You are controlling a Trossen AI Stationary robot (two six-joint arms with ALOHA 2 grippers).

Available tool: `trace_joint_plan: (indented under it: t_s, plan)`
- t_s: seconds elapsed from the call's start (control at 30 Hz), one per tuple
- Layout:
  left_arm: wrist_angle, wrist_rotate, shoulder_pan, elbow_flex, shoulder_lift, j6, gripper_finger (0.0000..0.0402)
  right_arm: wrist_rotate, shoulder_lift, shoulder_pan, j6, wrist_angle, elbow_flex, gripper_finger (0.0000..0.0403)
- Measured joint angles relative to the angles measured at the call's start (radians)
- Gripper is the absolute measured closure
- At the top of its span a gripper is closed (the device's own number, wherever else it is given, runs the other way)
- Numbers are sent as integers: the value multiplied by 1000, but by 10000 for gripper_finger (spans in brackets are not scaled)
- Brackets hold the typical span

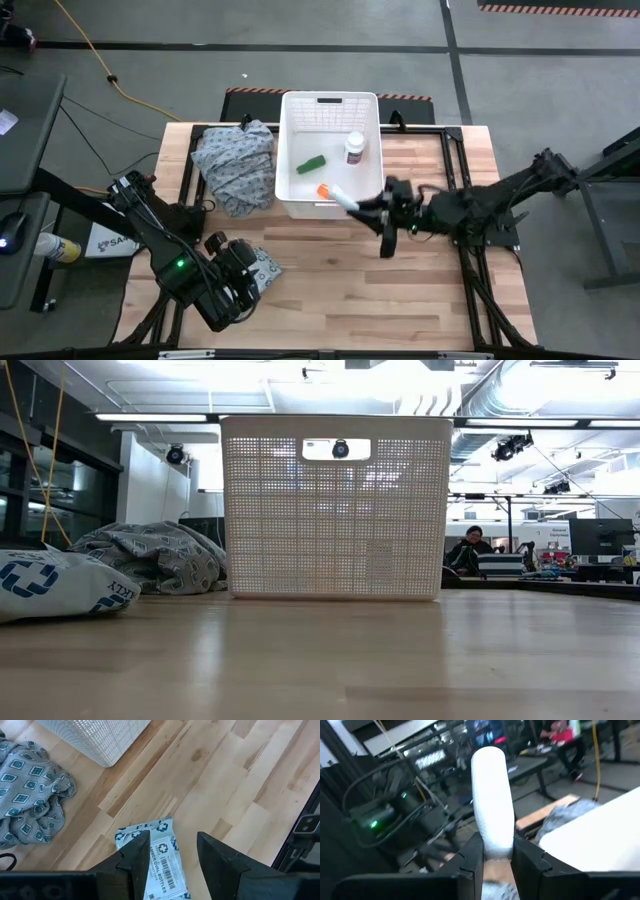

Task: Pick & place medical supplies in basket/bin
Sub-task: Put the white roll gauze into the white bin

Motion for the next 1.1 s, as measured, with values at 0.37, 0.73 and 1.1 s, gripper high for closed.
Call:
trace_joint_plan:
  t_s: [0.37, 0.73, 1.1]
  plan:
    - [36, -51, 0, 0, 0, -79, 206, -112, -96, -190, -148, -17, 0, 329]
    - [92, -93, 1, 0, 0, -103, 206, -328, -103, -410, -184, -25, 1, 329]
    - [102, -111, 1, 0, 0, -128, 206, -423, -74, -547, -297, -405, 287, 329]
